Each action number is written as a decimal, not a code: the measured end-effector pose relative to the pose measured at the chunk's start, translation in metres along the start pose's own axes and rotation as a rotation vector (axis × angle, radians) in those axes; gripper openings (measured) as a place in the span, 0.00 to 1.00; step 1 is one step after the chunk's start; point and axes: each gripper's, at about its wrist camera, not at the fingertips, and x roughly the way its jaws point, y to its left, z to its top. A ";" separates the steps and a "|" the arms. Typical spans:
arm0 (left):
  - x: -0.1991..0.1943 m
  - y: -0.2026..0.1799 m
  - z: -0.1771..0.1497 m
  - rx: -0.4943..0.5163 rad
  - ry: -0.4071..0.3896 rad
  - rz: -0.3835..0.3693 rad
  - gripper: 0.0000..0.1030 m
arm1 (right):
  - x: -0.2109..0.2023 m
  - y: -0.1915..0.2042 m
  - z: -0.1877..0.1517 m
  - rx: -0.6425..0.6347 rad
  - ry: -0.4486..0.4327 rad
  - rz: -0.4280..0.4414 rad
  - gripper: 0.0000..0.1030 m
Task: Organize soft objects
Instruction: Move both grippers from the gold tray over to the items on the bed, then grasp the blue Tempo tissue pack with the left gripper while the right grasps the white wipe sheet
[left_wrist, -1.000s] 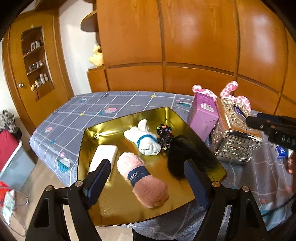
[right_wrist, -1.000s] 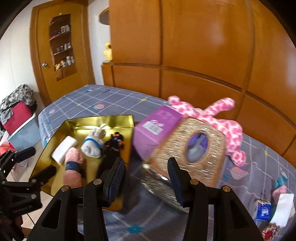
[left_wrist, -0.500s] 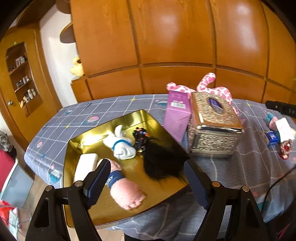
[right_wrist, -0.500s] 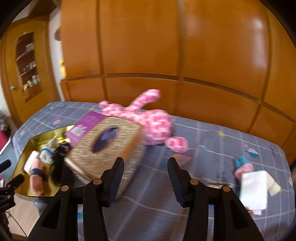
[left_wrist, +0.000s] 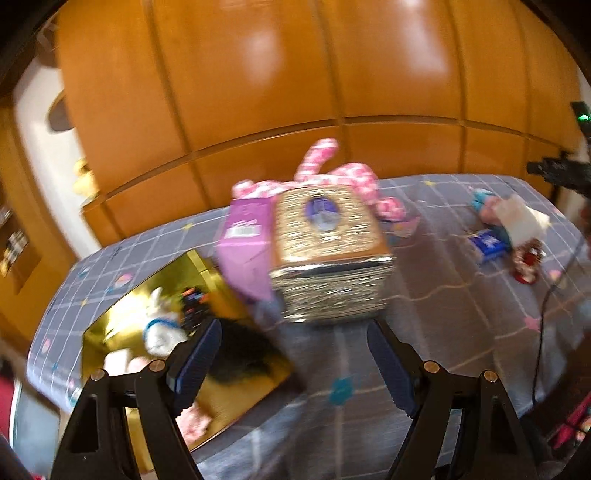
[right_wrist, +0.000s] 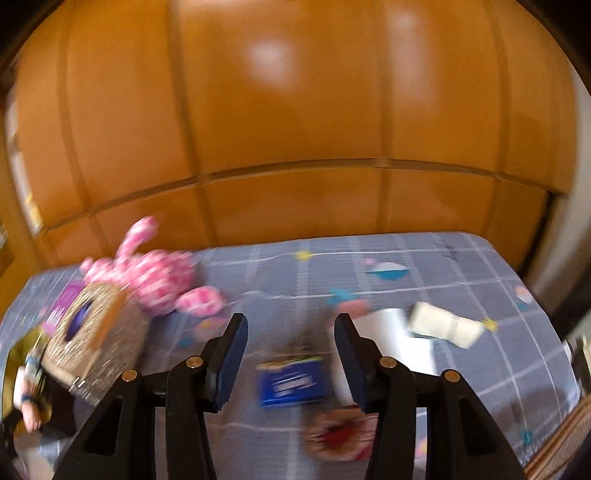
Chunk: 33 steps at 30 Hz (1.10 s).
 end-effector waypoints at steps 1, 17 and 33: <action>0.002 -0.008 0.004 0.019 -0.001 -0.022 0.79 | 0.000 -0.015 0.001 0.044 -0.009 -0.031 0.48; 0.067 -0.154 0.057 0.297 0.030 -0.305 0.77 | 0.008 -0.143 -0.028 0.539 -0.069 -0.123 0.48; 0.148 -0.253 0.094 0.522 0.067 -0.424 0.84 | 0.020 -0.140 -0.029 0.538 -0.025 -0.031 0.50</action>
